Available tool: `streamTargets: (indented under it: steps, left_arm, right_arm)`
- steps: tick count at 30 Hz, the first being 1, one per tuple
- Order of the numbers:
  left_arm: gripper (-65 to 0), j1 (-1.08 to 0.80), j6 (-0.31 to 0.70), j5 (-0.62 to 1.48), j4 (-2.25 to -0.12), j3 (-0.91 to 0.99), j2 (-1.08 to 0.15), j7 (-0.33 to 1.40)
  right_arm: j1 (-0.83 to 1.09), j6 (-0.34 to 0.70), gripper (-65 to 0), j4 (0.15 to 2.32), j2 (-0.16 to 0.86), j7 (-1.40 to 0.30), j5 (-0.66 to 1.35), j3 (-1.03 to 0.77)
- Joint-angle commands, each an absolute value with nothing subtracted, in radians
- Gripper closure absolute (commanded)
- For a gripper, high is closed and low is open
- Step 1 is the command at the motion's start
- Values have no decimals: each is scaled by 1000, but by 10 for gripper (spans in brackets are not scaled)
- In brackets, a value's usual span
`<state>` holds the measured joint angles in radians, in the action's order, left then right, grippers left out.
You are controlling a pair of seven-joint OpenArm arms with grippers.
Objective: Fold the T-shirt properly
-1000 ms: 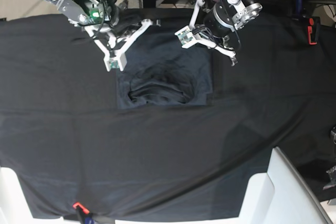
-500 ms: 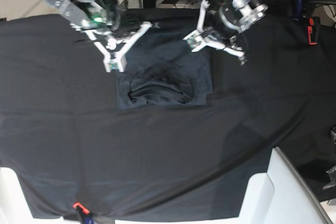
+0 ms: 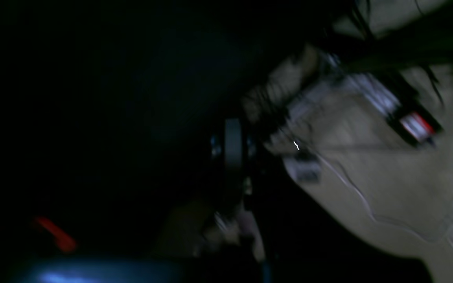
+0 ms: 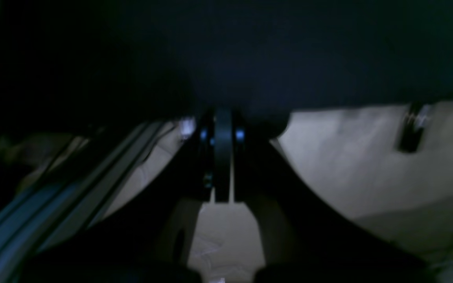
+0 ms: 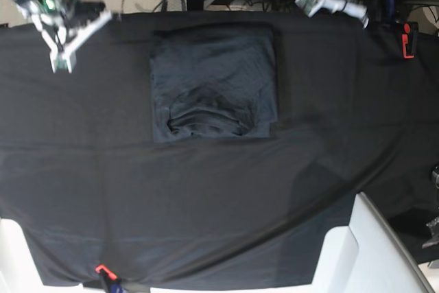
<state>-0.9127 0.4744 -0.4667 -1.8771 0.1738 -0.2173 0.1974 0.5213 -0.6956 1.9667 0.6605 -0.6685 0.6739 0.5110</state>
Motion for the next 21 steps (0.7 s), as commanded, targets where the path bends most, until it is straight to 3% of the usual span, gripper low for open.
streamTargets:
  steps: [1, 5, 8, 15, 18, 21]
  left_arm:
    - [0, -955, 469, -458, -1891, 170, -214, 163]
    - [0, -1040, 395, -435, -1856, 130, -214, 162]
    - [0, -1017, 320, -348, -1716, 88, -223, 151]
    - [0, -839, 294, -263, -1313, -65, -214, 41]
    - [0, -679, 292, -262, -1009, -114, -185, 38]
    - [0, -433, 292, -262, -503, -120, -133, 28]
  right_arm:
    - [556, -698, -2, 1975, 659, -664, 668, 498]
    - [611, -698, -2, 1886, 608, -662, 659, 529]
    - [582, -698, -2, 1725, 561, -611, 570, 593]
    - [381, -698, -2, 1141, 394, -496, 479, 800]
    - [291, -493, -2, 736, 286, -352, 479, 862]
    - [196, -245, -2, 265, 168, -79, 478, 908]
